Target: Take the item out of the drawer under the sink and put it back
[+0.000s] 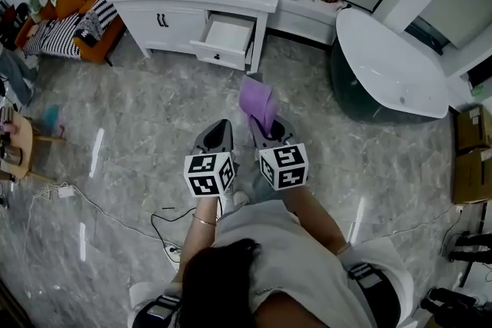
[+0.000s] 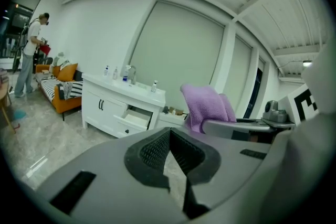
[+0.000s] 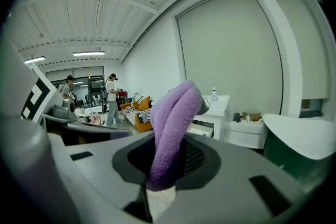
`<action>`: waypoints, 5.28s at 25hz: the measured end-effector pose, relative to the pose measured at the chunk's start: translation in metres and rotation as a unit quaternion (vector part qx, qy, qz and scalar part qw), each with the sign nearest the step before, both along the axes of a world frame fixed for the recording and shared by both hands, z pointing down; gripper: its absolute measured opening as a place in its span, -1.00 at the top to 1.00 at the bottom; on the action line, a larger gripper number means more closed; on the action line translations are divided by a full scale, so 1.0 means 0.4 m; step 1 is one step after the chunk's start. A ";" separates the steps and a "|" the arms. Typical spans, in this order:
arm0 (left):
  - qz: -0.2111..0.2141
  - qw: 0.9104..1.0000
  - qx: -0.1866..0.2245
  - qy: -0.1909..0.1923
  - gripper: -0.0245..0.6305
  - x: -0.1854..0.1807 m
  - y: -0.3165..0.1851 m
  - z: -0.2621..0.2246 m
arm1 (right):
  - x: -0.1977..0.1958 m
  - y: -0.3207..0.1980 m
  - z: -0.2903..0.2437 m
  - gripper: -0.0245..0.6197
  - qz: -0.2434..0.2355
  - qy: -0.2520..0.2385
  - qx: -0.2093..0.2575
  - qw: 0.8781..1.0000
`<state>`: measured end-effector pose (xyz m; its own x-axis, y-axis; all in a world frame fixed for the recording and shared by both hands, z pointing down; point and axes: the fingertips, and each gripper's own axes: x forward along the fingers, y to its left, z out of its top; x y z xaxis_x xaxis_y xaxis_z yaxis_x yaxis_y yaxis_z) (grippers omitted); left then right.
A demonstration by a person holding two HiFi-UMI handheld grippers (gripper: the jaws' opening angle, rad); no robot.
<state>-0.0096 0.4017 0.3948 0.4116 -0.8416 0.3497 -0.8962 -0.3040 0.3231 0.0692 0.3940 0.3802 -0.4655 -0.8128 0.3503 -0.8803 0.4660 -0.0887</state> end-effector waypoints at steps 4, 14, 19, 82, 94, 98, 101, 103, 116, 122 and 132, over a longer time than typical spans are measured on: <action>-0.010 1.000 -0.001 -0.007 0.91 0.002 -0.037 0.009 | 0.022 -0.049 0.010 0.66 0.004 0.003 -0.002 1.000; -0.009 1.000 0.022 0.008 0.91 0.056 -0.206 -0.019 | 0.066 -0.212 0.038 0.66 0.009 0.002 -0.017 1.000; -0.033 0.999 0.007 -0.002 0.91 0.057 -0.304 -0.006 | 0.081 -0.313 0.047 0.66 0.004 0.004 -0.023 1.000; -0.105 0.994 0.001 0.012 0.91 0.171 -0.713 0.024 | 0.177 -0.706 0.112 0.65 -0.082 0.010 -0.043 0.996; -0.103 0.995 -0.011 0.002 0.91 0.093 -0.832 0.061 | 0.091 -0.828 0.138 0.65 -0.086 0.018 -0.056 0.995; -0.098 0.995 -0.017 -0.001 0.92 0.060 -0.897 0.071 | 0.049 -0.887 0.145 0.65 -0.094 0.022 -0.059 0.994; -0.093 0.996 -0.015 0.006 0.91 0.034 -0.946 0.076 | 0.013 -0.933 0.152 0.66 -0.097 0.025 -0.063 0.993; -0.082 0.997 -0.006 0.011 0.91 0.018 -0.982 0.067 | -0.014 -0.968 0.153 0.65 -0.098 0.022 -0.067 0.993; -0.063 0.997 -0.040 -0.014 0.92 -0.125 -1.164 0.106 | -0.122 -1.140 0.178 0.65 -0.063 0.023 -0.093 0.993; -0.039 0.999 -0.035 -0.014 0.91 -0.178 -1.252 0.108 | -0.177 -1.212 0.176 0.65 -0.044 0.026 -0.089 0.995; -0.006 0.999 -0.048 -0.013 0.91 -0.198 -1.343 0.153 | -0.203 -1.284 0.219 0.65 -0.036 0.037 -0.105 0.993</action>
